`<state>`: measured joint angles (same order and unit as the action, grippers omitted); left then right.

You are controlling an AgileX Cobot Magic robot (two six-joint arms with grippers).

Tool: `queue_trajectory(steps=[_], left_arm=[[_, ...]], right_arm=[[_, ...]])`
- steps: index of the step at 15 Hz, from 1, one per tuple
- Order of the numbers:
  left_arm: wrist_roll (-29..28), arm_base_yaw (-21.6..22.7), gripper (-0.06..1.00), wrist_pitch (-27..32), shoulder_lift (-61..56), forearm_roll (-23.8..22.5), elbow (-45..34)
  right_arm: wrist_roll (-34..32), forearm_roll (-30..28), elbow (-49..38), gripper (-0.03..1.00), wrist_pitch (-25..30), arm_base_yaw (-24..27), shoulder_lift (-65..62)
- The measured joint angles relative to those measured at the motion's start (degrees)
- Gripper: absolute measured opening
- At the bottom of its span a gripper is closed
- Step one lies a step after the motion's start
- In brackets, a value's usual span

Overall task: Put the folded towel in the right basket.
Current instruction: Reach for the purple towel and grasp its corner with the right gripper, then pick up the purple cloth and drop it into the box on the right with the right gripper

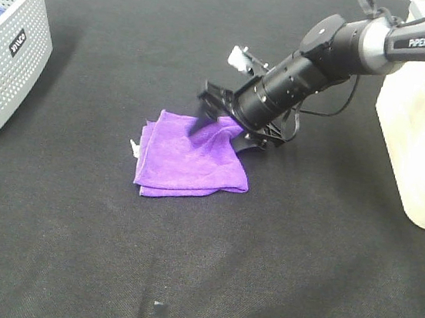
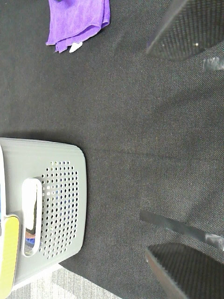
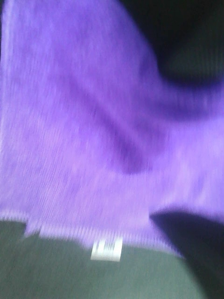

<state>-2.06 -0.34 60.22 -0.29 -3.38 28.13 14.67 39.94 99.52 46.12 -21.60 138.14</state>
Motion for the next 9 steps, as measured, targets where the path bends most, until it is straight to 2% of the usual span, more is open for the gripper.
queue_trajectory(steps=[2,3,6,9], left_arm=[[0.00,0.00,0.99,0.00,0.00,0.00,0.00],[0.00,0.00,0.99,0.00,0.00,0.00,0.00],[0.00,0.00,0.99,0.00,0.00,0.00,0.00],[0.00,0.00,0.99,0.00,0.00,0.00,0.00]], right_arm=[[0.00,-3.38,0.00,0.18,-0.11,-0.11,0.69],[-0.06,-3.84,0.00,0.07,-0.11,-0.11,0.80],[-0.06,-4.70,0.00,0.06,0.86,-0.23,0.34],[-0.06,-11.06,3.55,0.06,9.28,-0.57,-3.04]])
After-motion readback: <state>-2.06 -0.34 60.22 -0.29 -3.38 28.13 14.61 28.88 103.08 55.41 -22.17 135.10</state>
